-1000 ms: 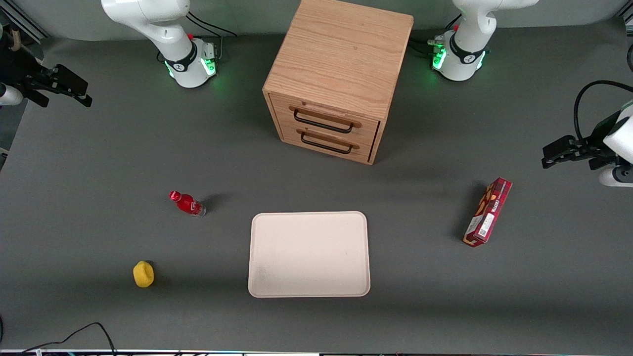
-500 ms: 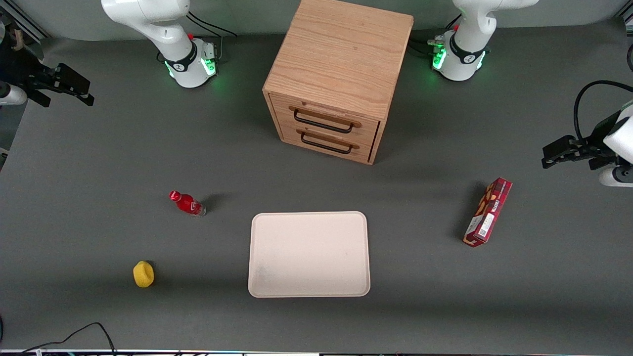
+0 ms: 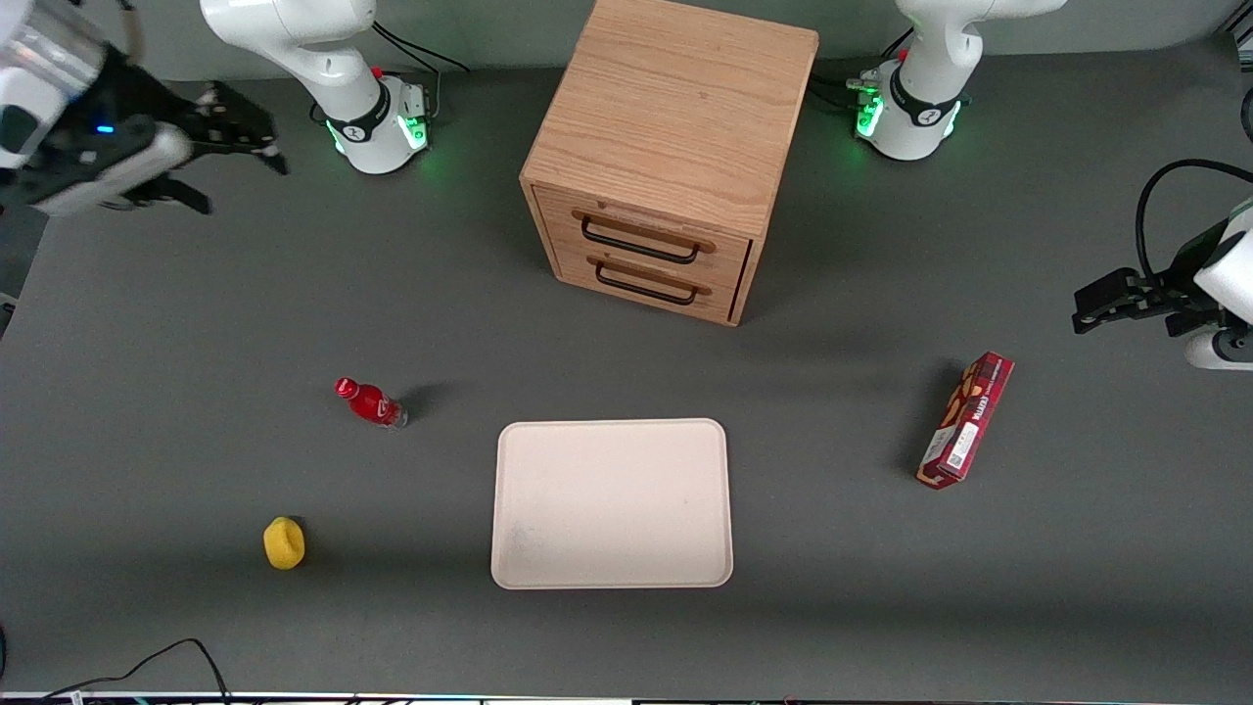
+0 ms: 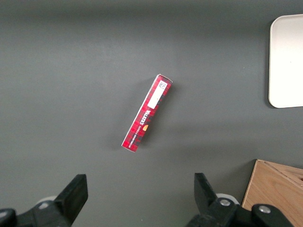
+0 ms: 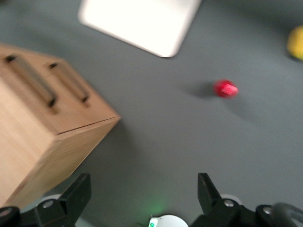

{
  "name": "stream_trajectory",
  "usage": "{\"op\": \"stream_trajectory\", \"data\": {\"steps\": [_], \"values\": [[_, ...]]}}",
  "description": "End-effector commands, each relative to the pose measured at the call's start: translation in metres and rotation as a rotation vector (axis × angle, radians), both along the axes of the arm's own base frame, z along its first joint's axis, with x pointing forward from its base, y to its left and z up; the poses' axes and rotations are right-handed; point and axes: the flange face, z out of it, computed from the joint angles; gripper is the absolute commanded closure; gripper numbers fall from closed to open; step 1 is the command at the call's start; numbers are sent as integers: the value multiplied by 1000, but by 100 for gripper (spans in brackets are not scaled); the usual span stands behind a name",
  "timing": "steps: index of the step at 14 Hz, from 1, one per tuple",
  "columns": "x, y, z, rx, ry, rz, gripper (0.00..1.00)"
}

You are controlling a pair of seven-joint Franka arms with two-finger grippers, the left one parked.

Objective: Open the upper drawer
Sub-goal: 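Move the right gripper to the upper drawer's black handle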

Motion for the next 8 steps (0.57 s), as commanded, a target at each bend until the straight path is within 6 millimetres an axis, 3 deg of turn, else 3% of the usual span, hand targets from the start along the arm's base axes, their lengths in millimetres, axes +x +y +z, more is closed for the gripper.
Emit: {"op": "stream_trajectory", "data": {"steps": [1,5,8], "values": [[16,48,-25,158,71,220,0],[29,146,-96,278,218,376,0],[37,197,-144,318,228,411,0]]}}
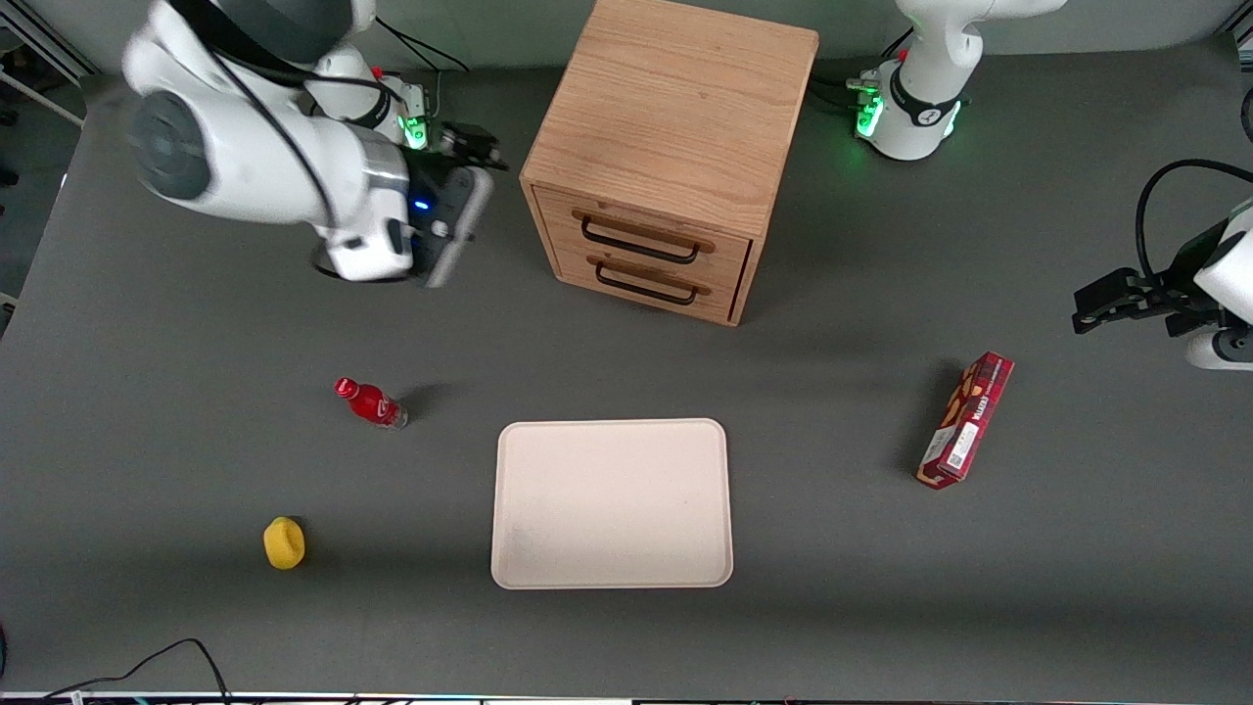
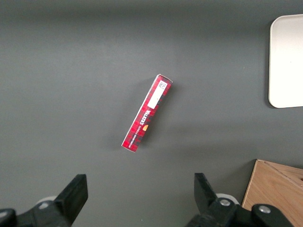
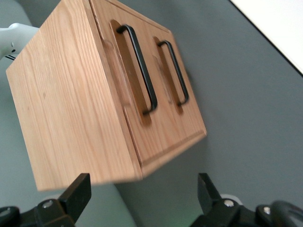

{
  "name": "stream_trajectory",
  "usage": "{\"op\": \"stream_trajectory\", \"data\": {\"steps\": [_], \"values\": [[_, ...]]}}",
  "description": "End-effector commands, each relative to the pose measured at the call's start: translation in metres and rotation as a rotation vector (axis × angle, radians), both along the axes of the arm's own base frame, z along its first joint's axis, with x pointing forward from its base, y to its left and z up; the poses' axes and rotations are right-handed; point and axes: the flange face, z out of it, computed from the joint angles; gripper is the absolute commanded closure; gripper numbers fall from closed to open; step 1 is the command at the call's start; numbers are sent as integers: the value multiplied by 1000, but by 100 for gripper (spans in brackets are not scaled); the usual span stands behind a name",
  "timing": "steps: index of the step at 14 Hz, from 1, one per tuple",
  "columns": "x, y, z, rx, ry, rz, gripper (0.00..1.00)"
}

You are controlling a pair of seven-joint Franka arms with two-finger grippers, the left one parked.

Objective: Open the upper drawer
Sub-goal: 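Move the right gripper to the upper drawer's black handle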

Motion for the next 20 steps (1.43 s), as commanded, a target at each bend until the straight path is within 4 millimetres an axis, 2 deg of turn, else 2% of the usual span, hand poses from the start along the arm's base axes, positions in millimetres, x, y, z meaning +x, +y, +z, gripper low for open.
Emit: {"op": "stream_trajectory", "data": {"steps": [1,3,6,8,13,17,20], "values": [[12,44,-32,54,-7,50,0],[16,68,-63,56,-28,71,0],[17,93,-96,46,-21,33,0],[8,111,-113,19,-23,40,0],[-3,133,-134,14,-12,43,0],[-3,141,-156,-12,-33,32,0],[1,142,-165,-12,-47,23,0]]}}
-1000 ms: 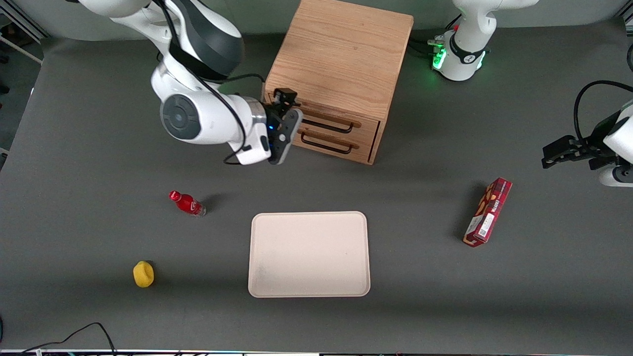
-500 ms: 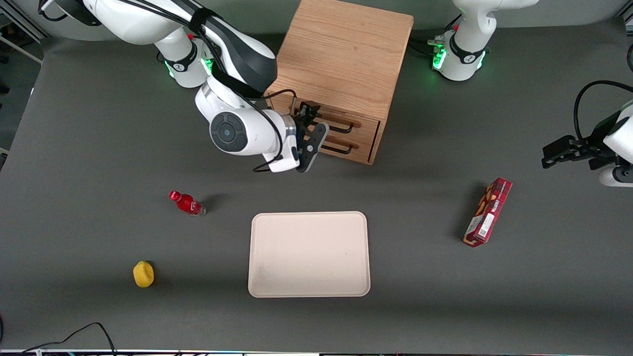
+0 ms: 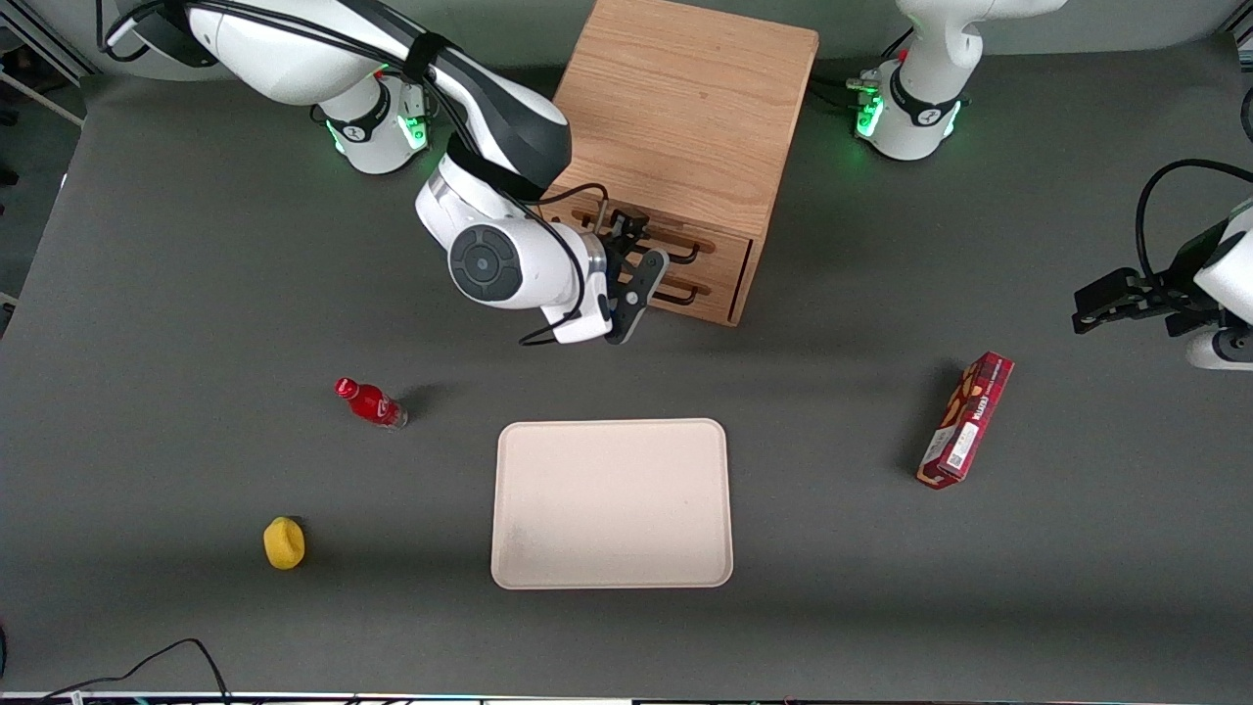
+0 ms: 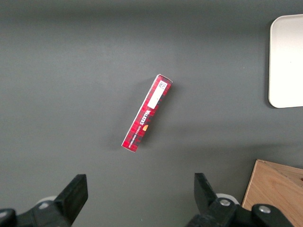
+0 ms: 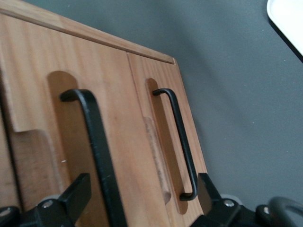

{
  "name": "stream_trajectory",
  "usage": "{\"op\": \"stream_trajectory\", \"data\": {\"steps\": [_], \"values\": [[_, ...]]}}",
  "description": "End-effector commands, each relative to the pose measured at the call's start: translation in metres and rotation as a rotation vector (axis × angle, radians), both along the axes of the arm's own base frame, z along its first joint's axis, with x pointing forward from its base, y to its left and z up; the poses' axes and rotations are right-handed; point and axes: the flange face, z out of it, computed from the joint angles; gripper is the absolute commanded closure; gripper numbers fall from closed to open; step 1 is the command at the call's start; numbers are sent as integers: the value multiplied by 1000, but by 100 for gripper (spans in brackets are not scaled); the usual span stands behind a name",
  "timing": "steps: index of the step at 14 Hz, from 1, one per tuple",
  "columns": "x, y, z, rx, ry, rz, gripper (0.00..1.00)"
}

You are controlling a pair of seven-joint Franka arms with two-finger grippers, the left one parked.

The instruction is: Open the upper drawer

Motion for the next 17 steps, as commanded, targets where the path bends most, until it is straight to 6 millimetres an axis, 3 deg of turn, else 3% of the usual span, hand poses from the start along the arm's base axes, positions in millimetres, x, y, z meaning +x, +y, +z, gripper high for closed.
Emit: {"op": "stream_trajectory", "data": {"steps": [1,5,10,12,17], "values": [[0,13,-8,-7,-12,-19,0],[7,12,-16,-16,-28,-26,0],[49,-7,-9,1,-71,-71,0],[73,-25,-16,-13,-84,-110,0],[102,-49,-13,-23,-80,-147,0]]}}
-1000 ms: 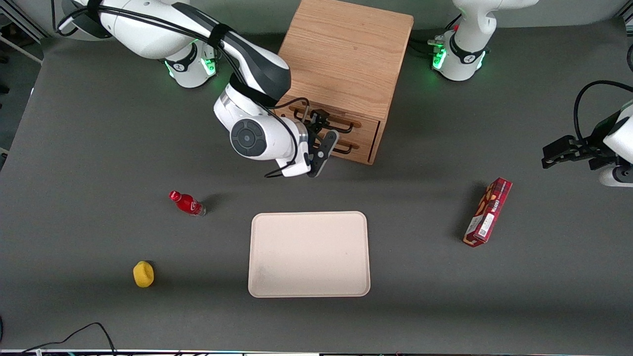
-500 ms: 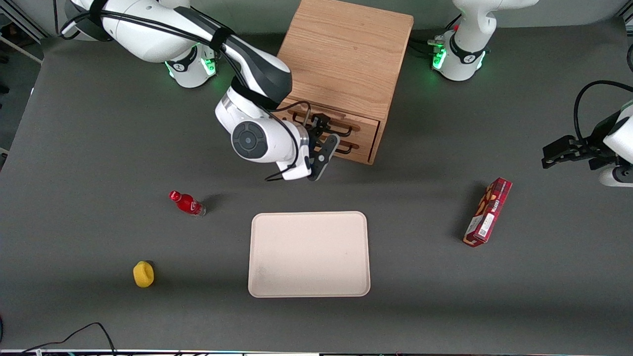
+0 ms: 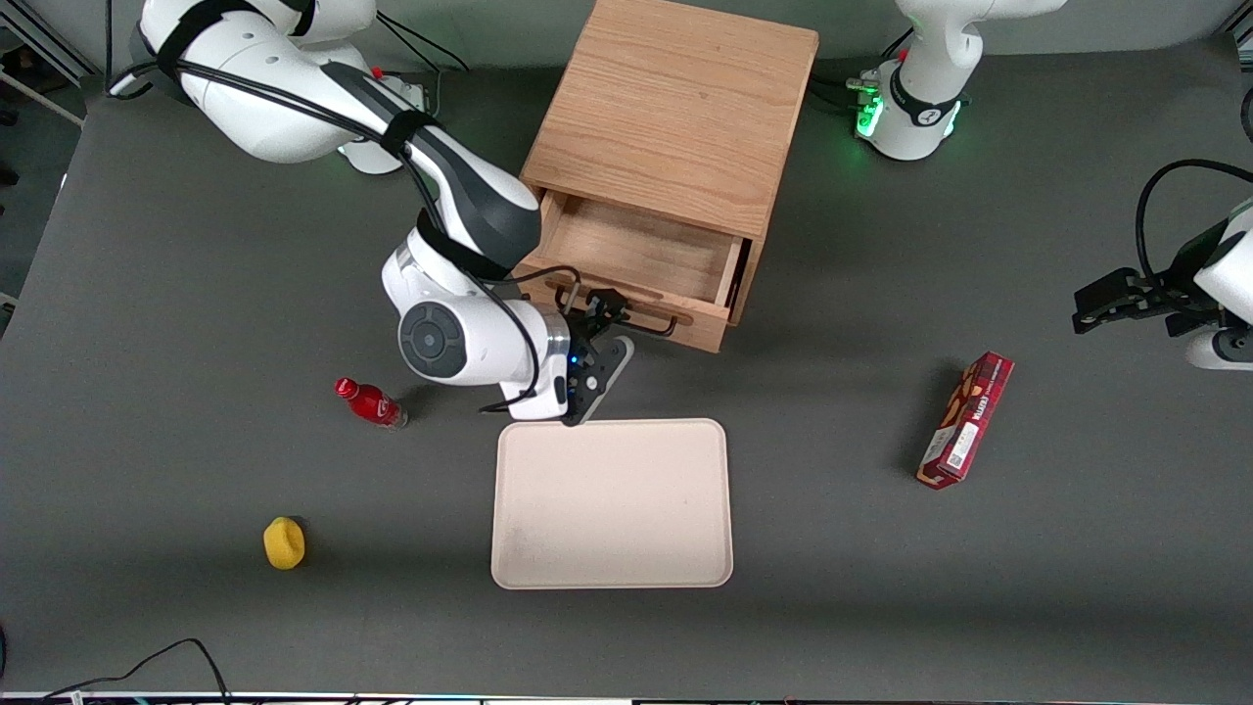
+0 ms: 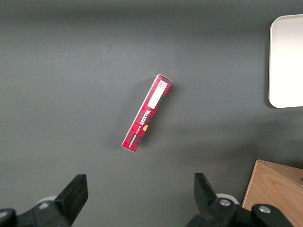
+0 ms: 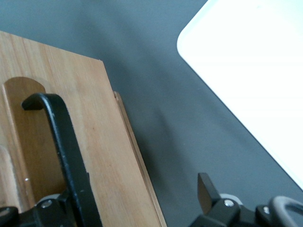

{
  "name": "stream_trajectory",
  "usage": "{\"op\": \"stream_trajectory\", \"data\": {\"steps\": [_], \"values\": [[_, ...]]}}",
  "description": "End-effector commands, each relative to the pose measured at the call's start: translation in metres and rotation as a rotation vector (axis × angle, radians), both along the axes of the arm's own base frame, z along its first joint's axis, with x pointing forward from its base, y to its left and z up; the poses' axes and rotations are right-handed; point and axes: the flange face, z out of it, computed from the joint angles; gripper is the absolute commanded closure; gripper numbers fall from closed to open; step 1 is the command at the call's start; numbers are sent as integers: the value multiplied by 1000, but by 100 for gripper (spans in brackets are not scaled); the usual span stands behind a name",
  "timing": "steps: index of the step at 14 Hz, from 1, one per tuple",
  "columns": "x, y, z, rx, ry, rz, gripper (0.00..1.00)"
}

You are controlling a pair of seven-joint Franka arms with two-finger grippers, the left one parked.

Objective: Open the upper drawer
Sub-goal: 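Pull the upper drawer outward by its handle with the right gripper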

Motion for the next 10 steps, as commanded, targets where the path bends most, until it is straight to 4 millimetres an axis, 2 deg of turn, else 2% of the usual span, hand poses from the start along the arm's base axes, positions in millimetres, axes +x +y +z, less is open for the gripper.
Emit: {"op": "stream_trajectory", "data": {"steps": [1,6,10], "values": [[20,-6,3,-15,4,-18,0],[54,-29,2,0,-20,-76,0],[69,-40,12,19,-42,-104,0]]}}
